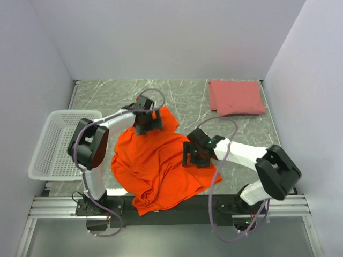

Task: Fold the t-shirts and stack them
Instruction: Flatten the tshirt out

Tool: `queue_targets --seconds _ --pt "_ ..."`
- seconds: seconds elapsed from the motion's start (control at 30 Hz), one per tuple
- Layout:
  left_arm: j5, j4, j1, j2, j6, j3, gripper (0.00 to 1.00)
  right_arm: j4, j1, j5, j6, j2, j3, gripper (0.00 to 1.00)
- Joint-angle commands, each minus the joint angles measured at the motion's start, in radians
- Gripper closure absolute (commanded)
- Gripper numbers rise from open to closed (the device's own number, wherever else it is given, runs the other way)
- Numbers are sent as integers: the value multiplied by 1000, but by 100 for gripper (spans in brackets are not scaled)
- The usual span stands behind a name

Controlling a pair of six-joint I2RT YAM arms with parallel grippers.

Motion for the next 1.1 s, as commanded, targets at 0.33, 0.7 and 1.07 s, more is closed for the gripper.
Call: queue_targets --seconds 0.33,0.7,1.07 --pt "8 50 21 -454 -223 -614 1 -54 -177 158 -345 364 438 15" --pt "39 -108 -21 -804 -218 -574 1 -74 -228 207 -412 186 465 15" --pt "-228 -128 97 -147 23 160 1 -29 -381 174 -224 -177 155 14"
